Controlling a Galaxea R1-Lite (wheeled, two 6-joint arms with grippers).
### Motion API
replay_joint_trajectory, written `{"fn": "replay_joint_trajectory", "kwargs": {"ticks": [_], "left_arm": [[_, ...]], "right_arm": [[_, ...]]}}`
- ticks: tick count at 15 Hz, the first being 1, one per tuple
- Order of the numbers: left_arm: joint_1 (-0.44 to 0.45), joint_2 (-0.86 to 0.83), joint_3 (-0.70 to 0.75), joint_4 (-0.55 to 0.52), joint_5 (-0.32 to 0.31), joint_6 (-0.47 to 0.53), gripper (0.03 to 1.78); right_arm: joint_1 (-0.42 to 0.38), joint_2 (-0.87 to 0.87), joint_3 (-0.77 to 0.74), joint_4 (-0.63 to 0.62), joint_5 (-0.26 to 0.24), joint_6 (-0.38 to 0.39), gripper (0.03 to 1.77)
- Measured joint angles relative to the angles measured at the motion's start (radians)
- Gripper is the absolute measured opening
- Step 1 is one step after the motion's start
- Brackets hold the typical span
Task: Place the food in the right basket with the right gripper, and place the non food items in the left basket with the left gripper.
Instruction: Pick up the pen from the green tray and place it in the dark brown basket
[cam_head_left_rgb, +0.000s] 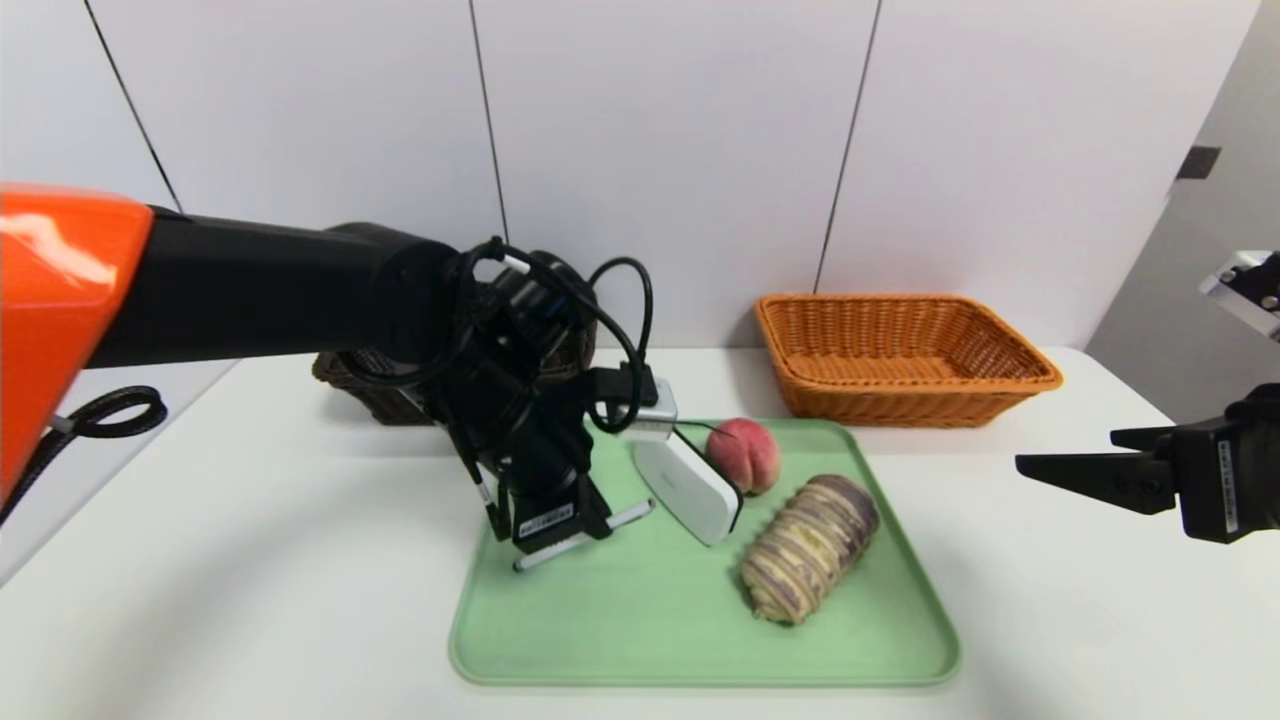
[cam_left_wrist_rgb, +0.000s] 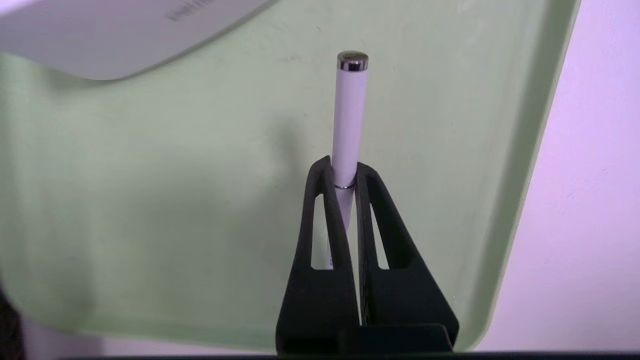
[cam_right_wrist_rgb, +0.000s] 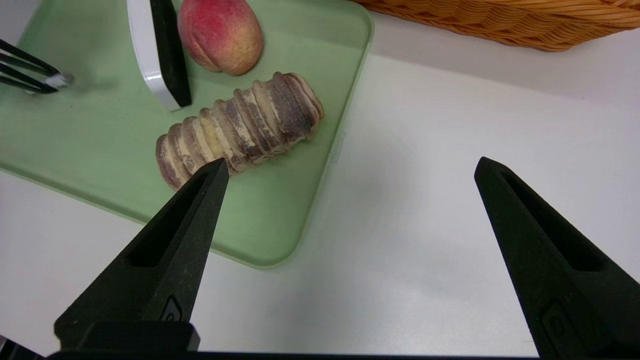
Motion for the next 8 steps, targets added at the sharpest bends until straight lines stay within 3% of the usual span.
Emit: {"fn": "replay_joint_trajectory", "kwargs": {"ticks": [4,8], "left_arm": [[0.014,-0.068,-0.120,-0.001,0.014,-0.213,0.09],[0.034,-0.153,-0.198,-0.001,0.015,-0.334,0.09]], "right_arm": [[-0.002,0.000,0.000,0.000,0.017,0.000,1.70],[-0.002,0.000,0.002,0.000,0.017,0.000,1.70]]}}
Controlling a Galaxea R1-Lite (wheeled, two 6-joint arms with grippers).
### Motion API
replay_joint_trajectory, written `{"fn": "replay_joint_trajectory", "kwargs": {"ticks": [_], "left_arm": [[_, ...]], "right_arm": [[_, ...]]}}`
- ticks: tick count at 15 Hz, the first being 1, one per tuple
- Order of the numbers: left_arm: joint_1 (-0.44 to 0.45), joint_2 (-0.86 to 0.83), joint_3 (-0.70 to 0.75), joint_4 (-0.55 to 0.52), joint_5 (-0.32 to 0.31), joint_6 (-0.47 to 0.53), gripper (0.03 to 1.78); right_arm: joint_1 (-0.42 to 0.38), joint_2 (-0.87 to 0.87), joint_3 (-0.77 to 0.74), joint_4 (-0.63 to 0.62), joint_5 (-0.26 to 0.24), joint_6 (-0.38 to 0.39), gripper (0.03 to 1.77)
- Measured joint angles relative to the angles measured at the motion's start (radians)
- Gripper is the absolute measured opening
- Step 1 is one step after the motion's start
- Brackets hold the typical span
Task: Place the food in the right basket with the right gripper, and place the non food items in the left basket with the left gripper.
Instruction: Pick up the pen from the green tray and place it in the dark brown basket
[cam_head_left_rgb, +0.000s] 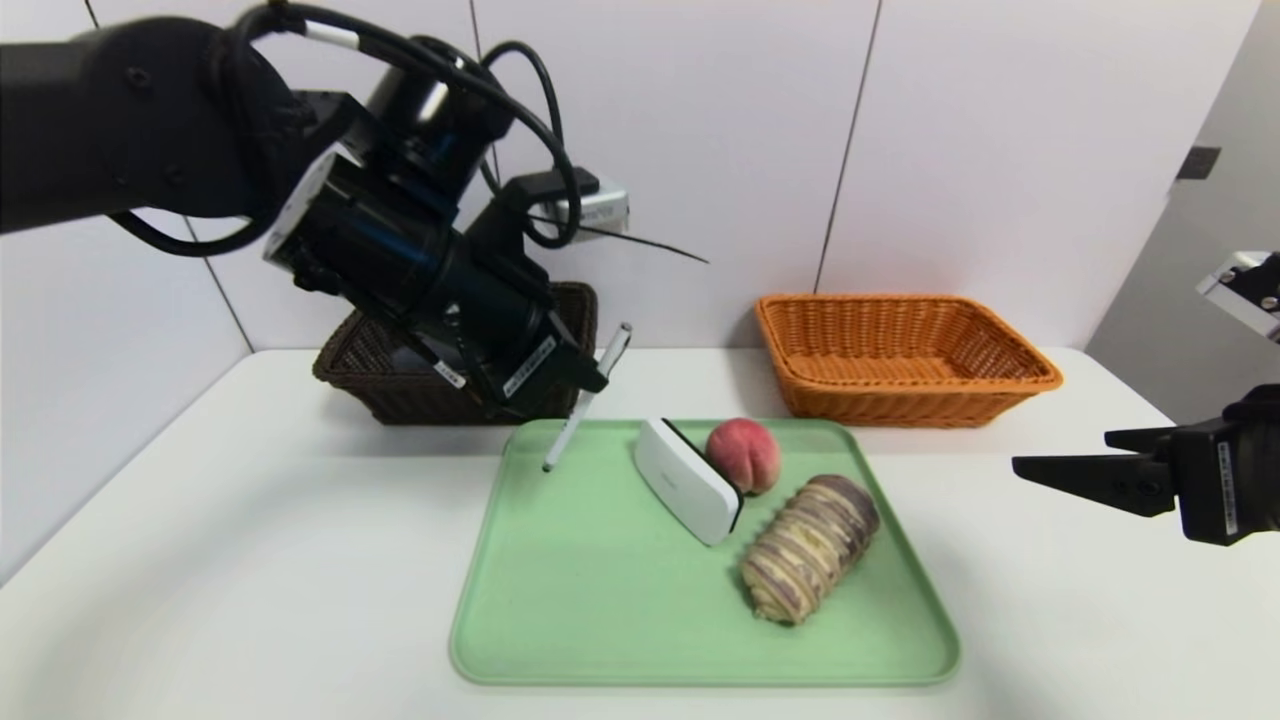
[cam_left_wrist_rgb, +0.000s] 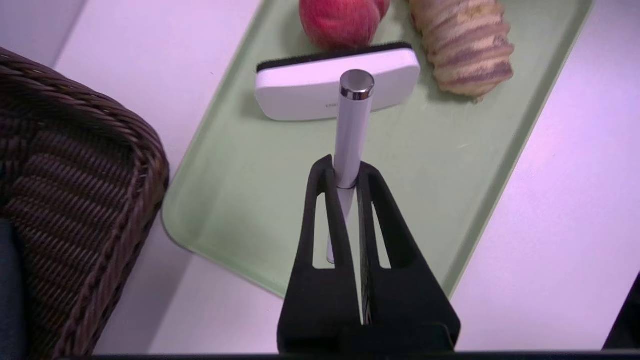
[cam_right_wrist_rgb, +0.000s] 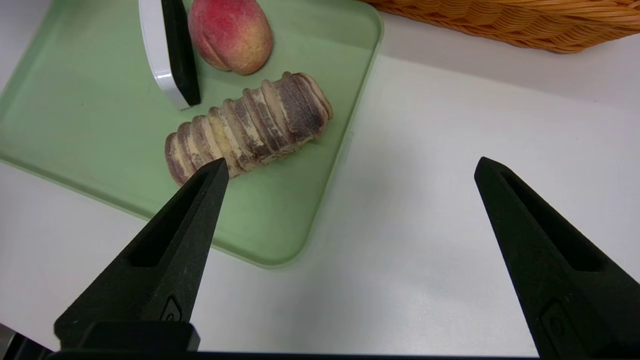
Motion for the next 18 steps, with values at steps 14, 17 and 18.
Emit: {"fn": "replay_joint_trajectory", "kwargs": {"ticks": [14,17,18], "left_arm": [[0.217,0.060,-0.122,-0.218,0.335,0.240,0.09],[0.219,0.144,-0.121,-0.303,0.465,0.254,0.09],[0.219,0.171,-0.121,-0.321,0.477,0.253,0.09]], "right_arm": [[0.000,-0.016,0.009,0.000,-0.003,0.000,1.70],[0.000,-0.021,0.011,0.000,-0.003,0.000,1.70],[-0.001,-0.022,0.011,0.000,-0.004,0.000,1.70]]}}
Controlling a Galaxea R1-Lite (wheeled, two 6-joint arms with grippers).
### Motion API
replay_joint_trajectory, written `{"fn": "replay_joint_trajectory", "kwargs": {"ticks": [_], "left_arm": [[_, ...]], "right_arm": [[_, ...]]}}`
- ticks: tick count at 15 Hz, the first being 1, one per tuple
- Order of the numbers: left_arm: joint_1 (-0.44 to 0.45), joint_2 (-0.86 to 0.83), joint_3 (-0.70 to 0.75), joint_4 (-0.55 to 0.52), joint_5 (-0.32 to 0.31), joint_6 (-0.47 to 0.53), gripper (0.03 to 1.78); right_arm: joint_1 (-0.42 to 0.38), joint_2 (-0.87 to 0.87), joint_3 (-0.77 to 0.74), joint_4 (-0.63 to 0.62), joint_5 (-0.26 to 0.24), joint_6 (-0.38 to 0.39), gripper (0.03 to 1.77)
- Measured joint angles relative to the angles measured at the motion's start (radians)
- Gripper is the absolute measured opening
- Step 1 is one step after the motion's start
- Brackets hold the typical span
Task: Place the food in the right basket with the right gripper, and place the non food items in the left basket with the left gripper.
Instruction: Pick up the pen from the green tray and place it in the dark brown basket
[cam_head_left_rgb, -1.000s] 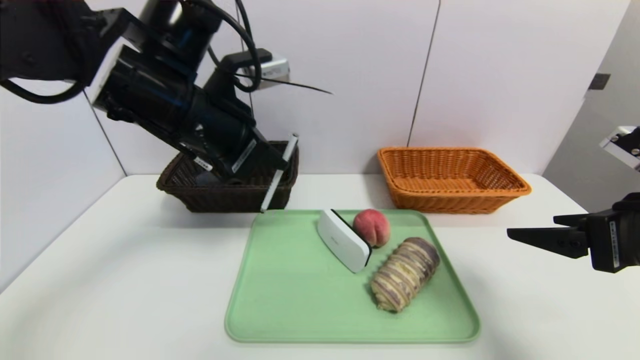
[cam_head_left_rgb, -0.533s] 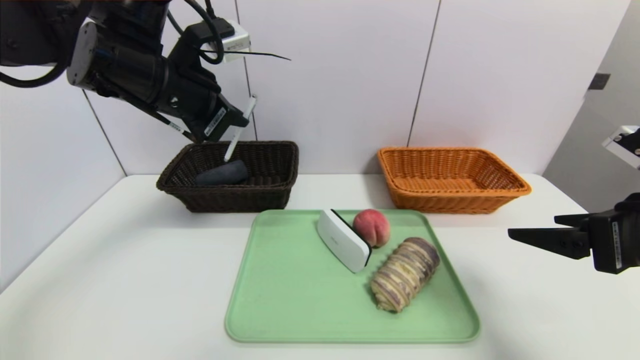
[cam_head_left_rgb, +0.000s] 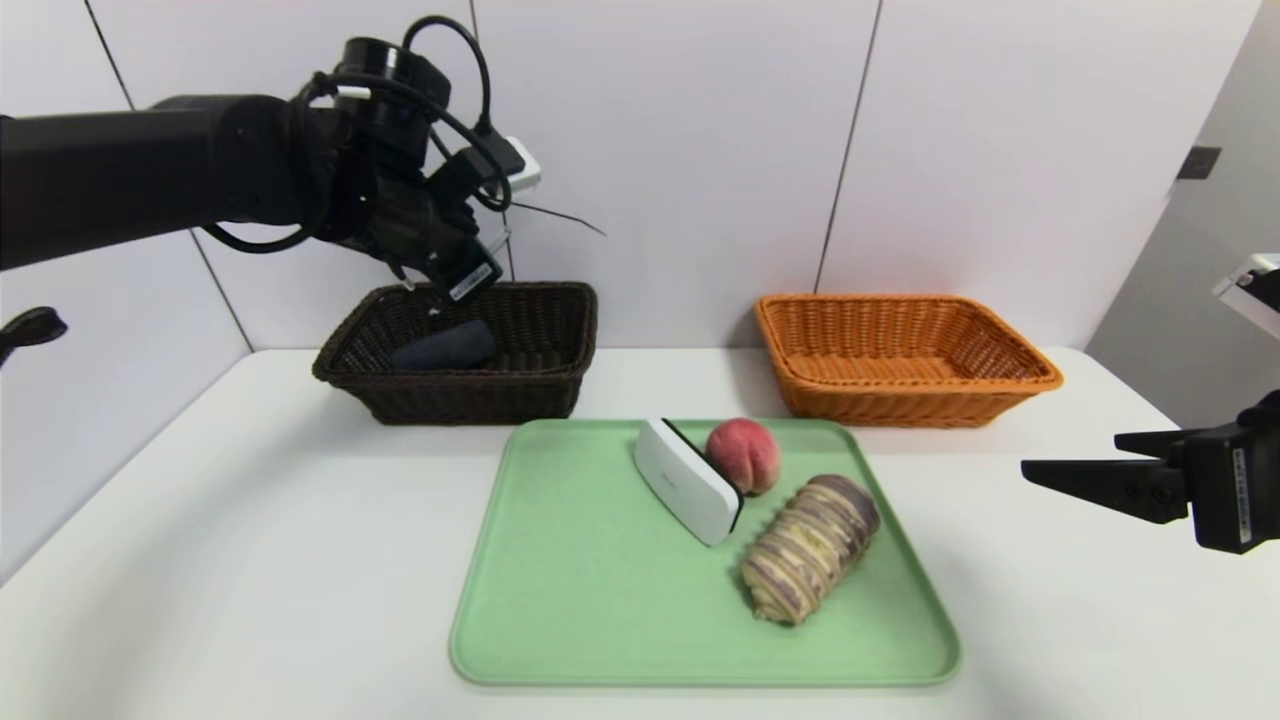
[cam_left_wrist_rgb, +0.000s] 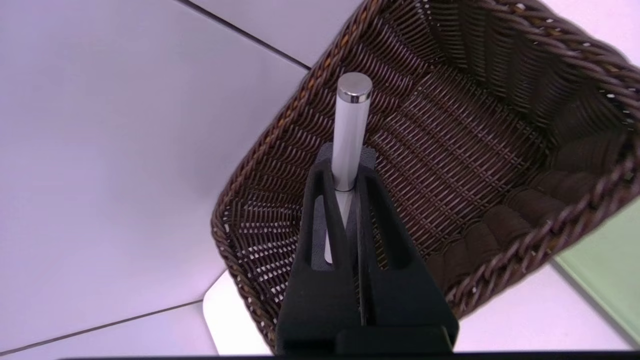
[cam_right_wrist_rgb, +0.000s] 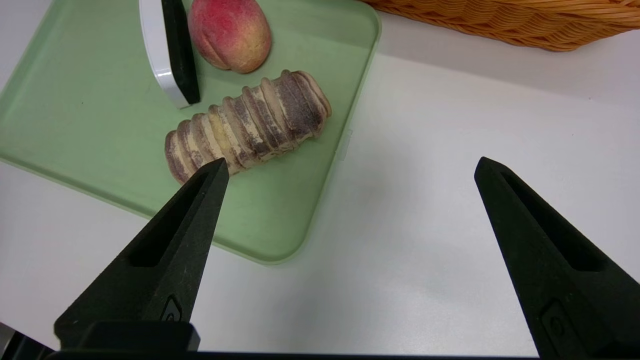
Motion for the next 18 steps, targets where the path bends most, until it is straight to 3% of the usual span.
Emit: {"fn": "replay_joint_trajectory", "kwargs": {"ticks": [7,16,18], "left_arm": [[-0.001,0.125,0.000,0.006,0.005,0.002,0.09],[-0.001,0.163,0.000,0.011,0.004,-0.002,0.09],[-0.001,0.164,0.000,0.009,0.004,-0.007,0.45]], "right_arm": [[-0.015,0.000,0.002,0.001,0.004,0.000,1.70],[-0.022,0.003,0.009,0.000,0.004,0.000,1.70],[-0.027,0.001,0.009,0.000,0.005,0.000,1.70]]}}
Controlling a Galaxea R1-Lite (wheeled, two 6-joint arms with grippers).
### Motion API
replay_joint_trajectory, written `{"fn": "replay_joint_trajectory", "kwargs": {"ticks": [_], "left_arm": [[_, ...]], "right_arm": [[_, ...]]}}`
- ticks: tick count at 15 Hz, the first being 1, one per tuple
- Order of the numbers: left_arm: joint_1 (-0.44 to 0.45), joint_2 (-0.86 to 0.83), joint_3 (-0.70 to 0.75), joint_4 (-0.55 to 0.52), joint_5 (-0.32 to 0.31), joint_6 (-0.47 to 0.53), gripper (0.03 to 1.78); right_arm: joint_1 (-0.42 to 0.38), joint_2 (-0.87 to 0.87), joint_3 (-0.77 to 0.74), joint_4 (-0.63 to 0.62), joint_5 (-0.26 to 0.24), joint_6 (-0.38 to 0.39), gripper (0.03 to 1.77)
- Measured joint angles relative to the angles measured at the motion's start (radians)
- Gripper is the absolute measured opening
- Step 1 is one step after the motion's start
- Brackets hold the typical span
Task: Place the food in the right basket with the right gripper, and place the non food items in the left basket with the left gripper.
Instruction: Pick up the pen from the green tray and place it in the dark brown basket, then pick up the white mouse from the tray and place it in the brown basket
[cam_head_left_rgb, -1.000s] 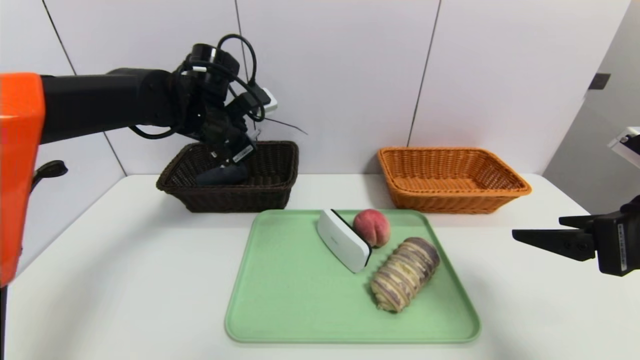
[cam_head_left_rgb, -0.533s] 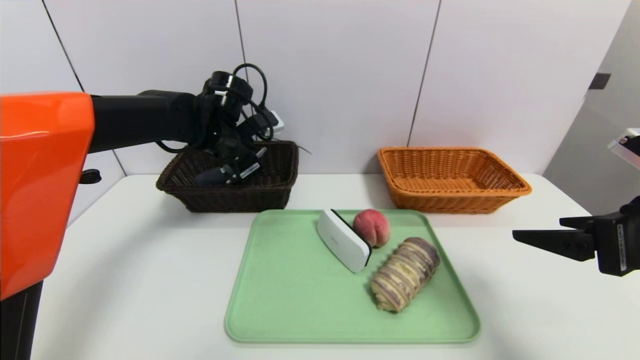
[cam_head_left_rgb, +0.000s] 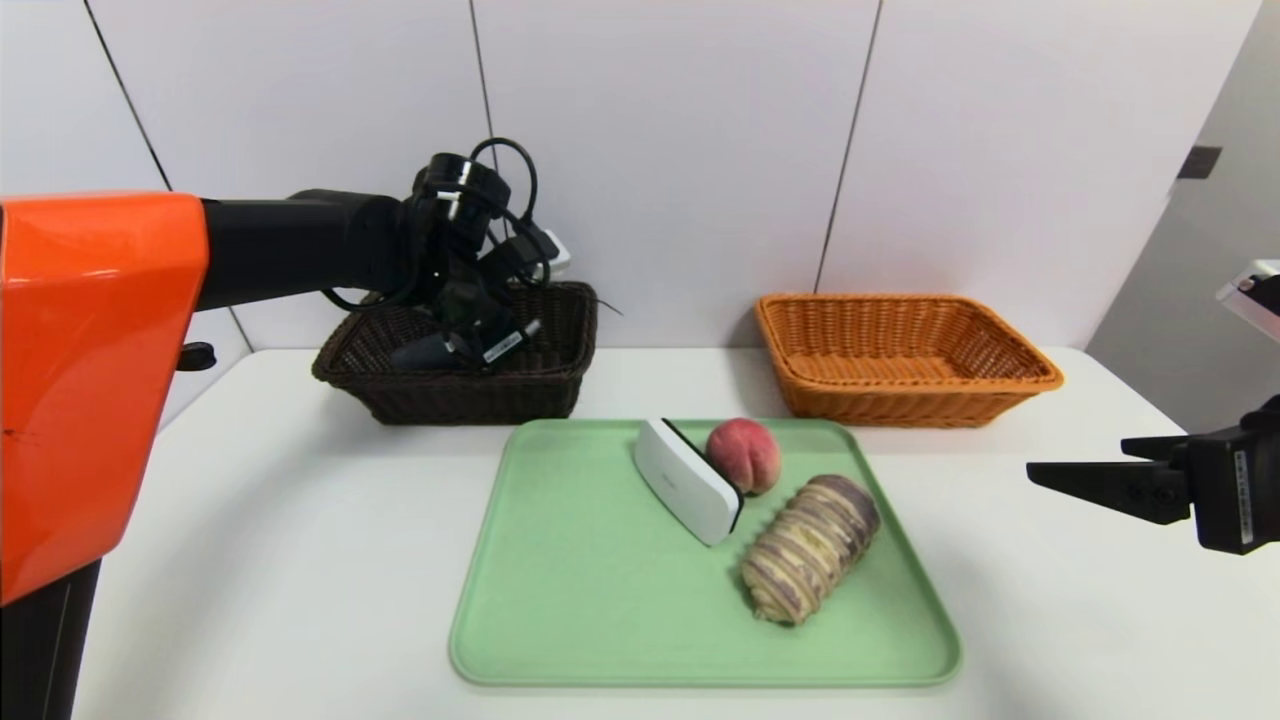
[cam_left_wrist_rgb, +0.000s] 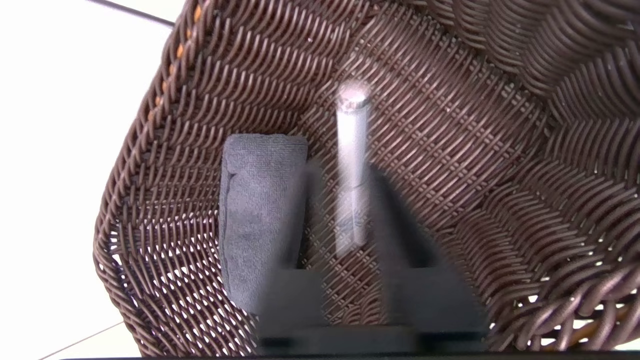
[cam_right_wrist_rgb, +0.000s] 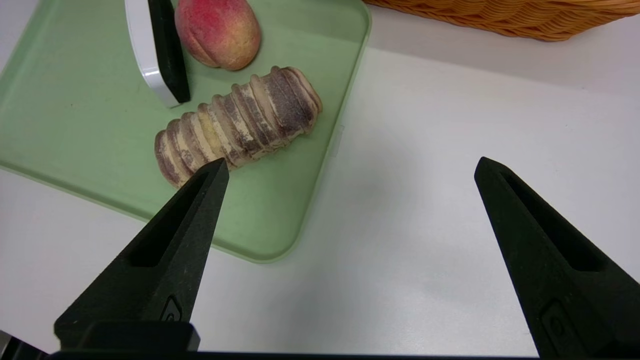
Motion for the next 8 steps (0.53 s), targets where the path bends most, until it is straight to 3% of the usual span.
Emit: {"fn": "replay_joint_trajectory", "kwargs": {"ticks": [3,8], "left_arm": [[0.000,-0.007,0.000,0.002,-0.001,-0.036,0.85],[0.000,-0.075,0.000,0.000,-0.005,-0.130,1.26]], "right_arm": [[-0.002,-0.001,0.000,0.000,-0.001,0.000,1.70],[-0.002,-0.008,0.006,-0.001,0.000,0.000,1.70]]}}
